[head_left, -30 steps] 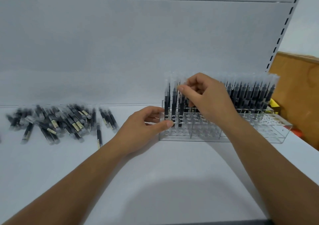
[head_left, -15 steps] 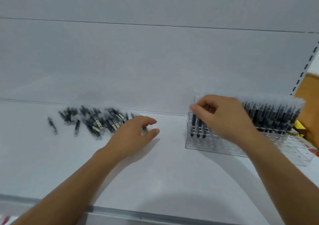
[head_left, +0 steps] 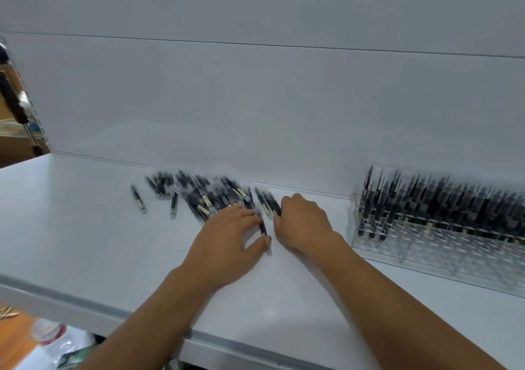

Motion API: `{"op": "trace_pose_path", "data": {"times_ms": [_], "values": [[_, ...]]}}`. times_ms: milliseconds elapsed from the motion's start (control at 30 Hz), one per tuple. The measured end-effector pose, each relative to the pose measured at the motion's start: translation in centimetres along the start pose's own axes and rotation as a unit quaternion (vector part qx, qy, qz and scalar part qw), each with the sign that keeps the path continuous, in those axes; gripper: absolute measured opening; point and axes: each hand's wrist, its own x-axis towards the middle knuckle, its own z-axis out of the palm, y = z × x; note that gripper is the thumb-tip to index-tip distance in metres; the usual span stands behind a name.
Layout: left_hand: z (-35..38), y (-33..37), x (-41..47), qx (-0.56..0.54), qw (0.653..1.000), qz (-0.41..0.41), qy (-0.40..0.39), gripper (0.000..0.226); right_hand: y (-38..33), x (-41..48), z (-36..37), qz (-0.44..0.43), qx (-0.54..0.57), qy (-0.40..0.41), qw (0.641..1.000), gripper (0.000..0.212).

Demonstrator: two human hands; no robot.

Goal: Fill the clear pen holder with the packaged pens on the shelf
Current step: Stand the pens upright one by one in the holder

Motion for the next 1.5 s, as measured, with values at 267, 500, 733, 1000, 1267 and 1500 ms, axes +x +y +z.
{"op": "trace_pose_path", "data": {"times_ms": [267, 500, 733, 1000, 1267, 1500], "values": [[0.1, -0.3, 0.2, 0.0, 1.0, -0.002, 0.004, 0.053, 0.9, 0.0, 0.1, 0.01, 0.029, -0.001, 1.0, 0.018], [-0.3, 0.4, 1.7, -0.003, 1.0, -0.023, 0.01, 0.048, 2.1, 0.2, 0.9, 0.027, 0.169, -0.004, 0.985, 0.029], [-1.5, 2.0, 5.7, 0.071, 0.987, -0.134, -0.049, 0.029, 1.8, -0.1, -0.2, 0.101, 0.448, 0.044, 0.887, 0.026], [-0.9, 4.9, 9.5, 0.222, 0.936, -0.161, -0.219, 0.042, 2.5, 0.2, 0.4, 0.133, 0.521, 0.014, 0.843, 0.017], [-2.2, 4.7, 10.9, 0.012, 0.912, -0.275, -0.303, 0.029, 2.8, 0.5, 0.5, 0.132, 0.54, 0.007, 0.831, 0.021], [-2.2, 4.6, 10.3, 0.027, 0.922, -0.283, -0.263, 0.032, 3.0, 0.5, 0.4, 0.139, 0.545, 0.003, 0.827, 0.031]]}}
